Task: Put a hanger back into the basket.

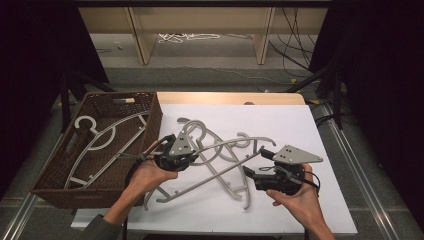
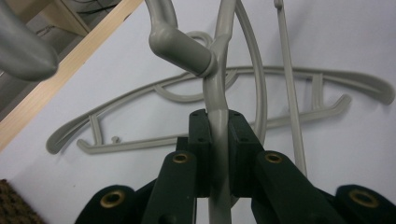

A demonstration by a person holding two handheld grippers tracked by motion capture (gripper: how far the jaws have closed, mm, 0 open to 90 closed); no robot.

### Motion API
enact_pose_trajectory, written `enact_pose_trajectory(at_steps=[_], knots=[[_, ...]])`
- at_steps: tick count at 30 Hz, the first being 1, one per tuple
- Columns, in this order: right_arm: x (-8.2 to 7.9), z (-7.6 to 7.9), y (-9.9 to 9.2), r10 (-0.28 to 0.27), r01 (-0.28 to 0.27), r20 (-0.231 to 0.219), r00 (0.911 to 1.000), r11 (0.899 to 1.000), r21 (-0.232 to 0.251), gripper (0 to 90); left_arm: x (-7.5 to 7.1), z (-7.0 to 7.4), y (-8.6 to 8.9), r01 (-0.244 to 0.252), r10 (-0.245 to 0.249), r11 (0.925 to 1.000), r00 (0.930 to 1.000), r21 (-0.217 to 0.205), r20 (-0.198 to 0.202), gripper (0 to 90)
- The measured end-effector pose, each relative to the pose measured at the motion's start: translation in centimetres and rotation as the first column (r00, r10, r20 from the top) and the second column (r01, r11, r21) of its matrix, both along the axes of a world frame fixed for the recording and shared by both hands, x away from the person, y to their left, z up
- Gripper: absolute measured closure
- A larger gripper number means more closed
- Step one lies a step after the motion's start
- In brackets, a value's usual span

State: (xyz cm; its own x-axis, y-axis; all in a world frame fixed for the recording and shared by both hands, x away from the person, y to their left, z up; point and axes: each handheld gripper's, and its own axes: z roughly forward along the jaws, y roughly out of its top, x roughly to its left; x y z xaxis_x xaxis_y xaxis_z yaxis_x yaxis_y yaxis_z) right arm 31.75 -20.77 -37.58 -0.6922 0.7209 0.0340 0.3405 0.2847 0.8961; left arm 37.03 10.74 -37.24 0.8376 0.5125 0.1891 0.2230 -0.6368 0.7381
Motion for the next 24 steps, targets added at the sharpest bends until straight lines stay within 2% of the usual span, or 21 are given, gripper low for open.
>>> enact_pose_trajectory(at_steps=[1,5,7,11,13,14,15,17,19,21,22,24], knots=[[0.0,-0.2,-0.1,-0.003,0.003,-0.007,1.0000,1.000,-0.007,24.0,0.1,0.1,0.2,-0.001,0.001,0.9999,1.0000,-0.012,-0.006,82.0],[-0.1,-1.5,-0.2,-0.012,0.012,-0.023,0.9997,1.000,0.012,23.8,0.3,0.2,0.7,-0.019,0.018,0.9979,0.9996,-0.061,-0.024,82.0],[-0.4,-2.3,-0.1,0.001,0.001,-0.044,0.9990,1.000,0.029,23.5,0.1,0.6,0.9,-0.032,0.028,0.9949,0.9987,-0.096,-0.042,82.0],[-0.6,-3.0,-0.1,0.007,-0.006,-0.055,0.9984,1.000,0.019,23.4,0.0,1.3,1.1,-0.038,0.033,0.9937,0.9979,-0.105,-0.056,82.0],[-0.7,-3.4,0.0,0.005,-0.003,-0.063,0.9980,1.000,0.030,22.9,-0.1,2.1,1.2,-0.042,0.035,0.9933,0.9974,-0.108,-0.062,82.0],[-0.8,-3.4,-0.1,0.005,-0.004,-0.069,0.9976,1.000,0.013,22.9,-0.1,2.5,1.2,-0.038,0.032,0.9945,0.9979,-0.098,-0.056,82.0],[-0.8,-3.6,0.0,0.011,-0.010,-0.068,0.9976,1.000,0.028,22.7,-0.1,3.0,1.3,-0.033,0.028,0.9949,0.9985,-0.095,-0.047,82.0],[-0.9,-3.7,0.0,0.010,-0.009,-0.065,0.9978,1.000,0.014,21.6,-0.1,4.0,1.5,-0.034,0.028,0.9926,0.9982,-0.116,-0.053,82.0],[-1.0,-3.8,0.0,0.006,-0.005,-0.062,0.9980,1.000,0.007,21.2,-0.1,4.9,1.7,-0.038,0.033,0.9913,0.9986,-0.126,-0.041,82.0],[-1.0,-3.8,0.0,0.011,-0.011,-0.068,0.9976,1.000,0.008,20.8,0.0,5.7,2.0,-0.045,0.039,0.9901,0.9982,-0.133,-0.045,82.0],[-1.0,-3.9,0.1,0.011,-0.009,-0.075,0.9972,1.000,0.027,20.7,0.1,6.1,2.2,-0.048,0.042,0.9901,0.9981,-0.132,-0.044,82.0],[-0.9,-4.0,0.0,0.012,-0.011,-0.058,0.9983,1.000,0.024,20.5,0.2,6.8,2.9,-0.063,0.059,0.9887,0.9977,-0.136,-0.035,82.0]])
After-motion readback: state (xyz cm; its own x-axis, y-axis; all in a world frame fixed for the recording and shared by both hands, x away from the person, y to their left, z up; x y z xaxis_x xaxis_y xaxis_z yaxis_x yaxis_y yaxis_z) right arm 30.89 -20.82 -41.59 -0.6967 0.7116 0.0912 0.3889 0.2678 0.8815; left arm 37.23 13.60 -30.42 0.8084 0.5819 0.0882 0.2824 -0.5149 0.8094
